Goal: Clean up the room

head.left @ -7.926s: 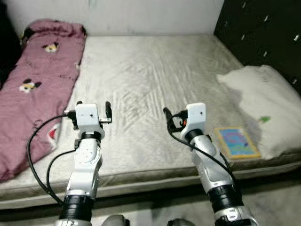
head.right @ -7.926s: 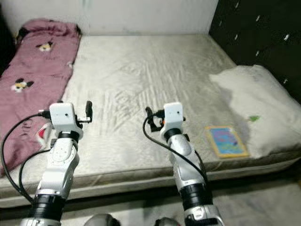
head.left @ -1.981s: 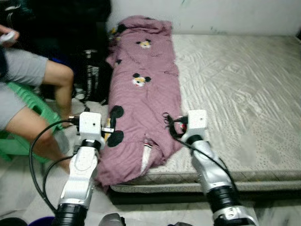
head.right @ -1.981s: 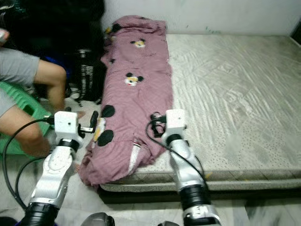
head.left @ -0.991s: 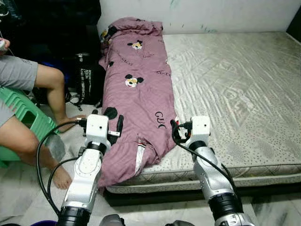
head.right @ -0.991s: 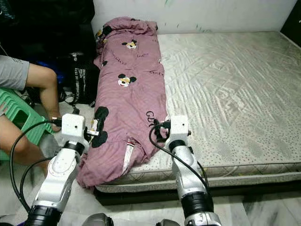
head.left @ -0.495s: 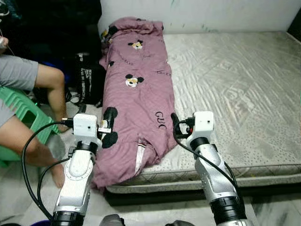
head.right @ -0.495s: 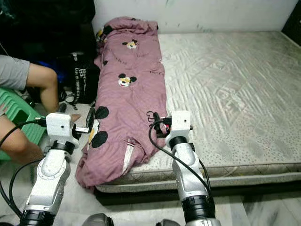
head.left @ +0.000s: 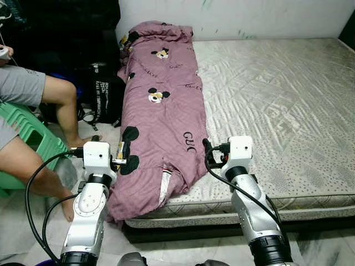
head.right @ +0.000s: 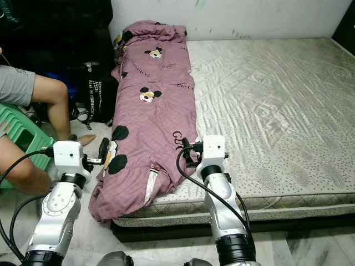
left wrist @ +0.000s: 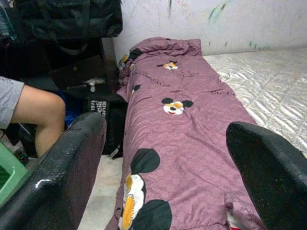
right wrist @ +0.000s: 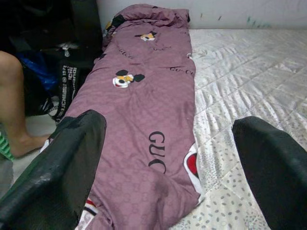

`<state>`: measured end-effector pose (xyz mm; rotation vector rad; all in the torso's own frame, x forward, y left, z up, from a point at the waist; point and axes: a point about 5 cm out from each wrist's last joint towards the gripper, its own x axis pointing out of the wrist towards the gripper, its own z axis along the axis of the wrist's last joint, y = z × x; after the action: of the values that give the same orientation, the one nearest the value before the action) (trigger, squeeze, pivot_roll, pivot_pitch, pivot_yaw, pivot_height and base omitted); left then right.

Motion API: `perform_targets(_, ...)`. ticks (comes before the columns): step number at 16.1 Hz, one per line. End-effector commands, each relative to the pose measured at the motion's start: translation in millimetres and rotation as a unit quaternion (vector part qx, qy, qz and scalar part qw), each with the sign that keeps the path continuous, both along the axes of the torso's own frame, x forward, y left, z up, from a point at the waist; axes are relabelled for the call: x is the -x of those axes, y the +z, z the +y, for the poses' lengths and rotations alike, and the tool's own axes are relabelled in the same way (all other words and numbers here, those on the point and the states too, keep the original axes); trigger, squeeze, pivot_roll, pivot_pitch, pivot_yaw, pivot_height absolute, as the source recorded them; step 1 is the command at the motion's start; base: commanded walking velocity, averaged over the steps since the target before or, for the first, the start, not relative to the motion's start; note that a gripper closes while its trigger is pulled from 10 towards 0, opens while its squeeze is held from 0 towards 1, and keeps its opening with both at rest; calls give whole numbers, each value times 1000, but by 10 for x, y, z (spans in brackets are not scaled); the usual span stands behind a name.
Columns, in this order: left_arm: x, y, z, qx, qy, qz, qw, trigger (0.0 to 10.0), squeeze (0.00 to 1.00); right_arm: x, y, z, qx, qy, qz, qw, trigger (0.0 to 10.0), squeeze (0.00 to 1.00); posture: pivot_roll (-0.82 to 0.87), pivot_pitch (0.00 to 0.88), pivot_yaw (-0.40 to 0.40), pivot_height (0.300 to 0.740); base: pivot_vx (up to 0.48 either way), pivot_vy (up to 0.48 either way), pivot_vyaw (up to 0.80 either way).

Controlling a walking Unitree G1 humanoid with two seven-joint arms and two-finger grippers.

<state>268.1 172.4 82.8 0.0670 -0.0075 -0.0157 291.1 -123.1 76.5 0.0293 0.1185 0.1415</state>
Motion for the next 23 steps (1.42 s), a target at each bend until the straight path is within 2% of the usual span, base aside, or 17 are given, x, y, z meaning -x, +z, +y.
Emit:
perform_targets(1, -26, 45, -2, 0, -5, -5, 1000, 10000, 0, -14, 39, 2, 0, 4, -4, 1000, 10000, 0, 85, 0, 10, 698, 0, 0, 0)
perform_targets(5, -39, 37, -28, 2, -14, -4, 1000, 10000, 0, -14, 36, -4, 2, 6, -5, 1000, 10000, 0, 83, 0, 11, 671, 0, 0, 0)
perform_targets(13, -51, 40, -53, 4, -20, -2, 1000, 10000, 0, -19, 45, 2, 2, 15, -5, 1000, 10000, 0, 82, 0, 6, 583, 0, 0, 0)
perform_targets(23, -64, 38, -53, 8, -15, -2, 1000, 10000, 0, -28, 34, 23, -2, 29, 1, 1000, 10000, 0, 79, 0, 1, 583, 0, 0, 0)
